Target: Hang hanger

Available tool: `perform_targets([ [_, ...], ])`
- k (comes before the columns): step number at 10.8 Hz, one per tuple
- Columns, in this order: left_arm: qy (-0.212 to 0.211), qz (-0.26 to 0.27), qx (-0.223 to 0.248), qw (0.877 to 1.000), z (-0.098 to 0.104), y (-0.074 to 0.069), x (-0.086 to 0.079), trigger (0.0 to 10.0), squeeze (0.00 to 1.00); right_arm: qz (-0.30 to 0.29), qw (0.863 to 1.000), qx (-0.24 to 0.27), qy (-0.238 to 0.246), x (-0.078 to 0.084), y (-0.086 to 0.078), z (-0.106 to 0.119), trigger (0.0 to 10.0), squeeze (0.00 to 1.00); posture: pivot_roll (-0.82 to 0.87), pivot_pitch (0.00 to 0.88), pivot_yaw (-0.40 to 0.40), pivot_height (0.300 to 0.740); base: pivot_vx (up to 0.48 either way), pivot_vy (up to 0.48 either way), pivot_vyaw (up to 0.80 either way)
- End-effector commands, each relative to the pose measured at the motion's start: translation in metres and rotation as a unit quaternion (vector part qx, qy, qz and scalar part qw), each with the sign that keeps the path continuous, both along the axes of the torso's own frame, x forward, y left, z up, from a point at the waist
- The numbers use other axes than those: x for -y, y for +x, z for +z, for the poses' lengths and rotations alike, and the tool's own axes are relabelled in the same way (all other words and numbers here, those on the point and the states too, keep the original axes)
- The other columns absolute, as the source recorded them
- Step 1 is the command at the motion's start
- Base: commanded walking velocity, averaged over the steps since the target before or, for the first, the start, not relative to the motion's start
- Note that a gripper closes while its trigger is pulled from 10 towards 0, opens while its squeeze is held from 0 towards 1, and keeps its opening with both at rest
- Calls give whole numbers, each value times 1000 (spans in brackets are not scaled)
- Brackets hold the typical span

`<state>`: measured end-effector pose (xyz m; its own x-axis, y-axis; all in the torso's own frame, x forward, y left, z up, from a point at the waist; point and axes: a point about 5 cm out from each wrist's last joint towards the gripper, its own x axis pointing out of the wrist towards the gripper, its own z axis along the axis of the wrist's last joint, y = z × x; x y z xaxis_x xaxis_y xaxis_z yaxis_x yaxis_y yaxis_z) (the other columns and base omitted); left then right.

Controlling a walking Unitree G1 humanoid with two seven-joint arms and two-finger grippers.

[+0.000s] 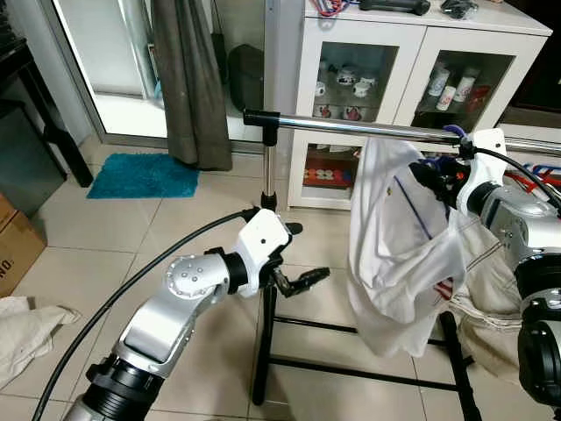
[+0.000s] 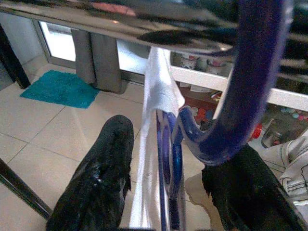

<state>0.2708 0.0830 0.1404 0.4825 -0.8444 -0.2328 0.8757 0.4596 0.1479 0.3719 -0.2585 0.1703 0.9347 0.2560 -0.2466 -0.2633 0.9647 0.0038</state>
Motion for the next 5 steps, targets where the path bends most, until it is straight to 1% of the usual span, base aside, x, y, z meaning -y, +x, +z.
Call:
perform_targets([
  [1, 5, -9, 2, 1000, 1, 2, 2, 10000, 0, -7, 1000, -3, -3, 3, -1, -2, 902, 0, 15, 0, -36, 740, 0, 0, 0],
  [3, 6, -10, 2, 1000, 1, 2, 2, 10000, 0, -9, 1000, -8, -3, 1, -1, -4, 39, 0, 20, 0, -37, 740, 0, 0, 0],
  [5, 9, -9, 1, 1000, 0, 1, 0, 10000, 0, -10, 1000, -10, -7, 4, -2, -4, 0, 0, 22, 0, -39, 740, 0, 0, 0],
])
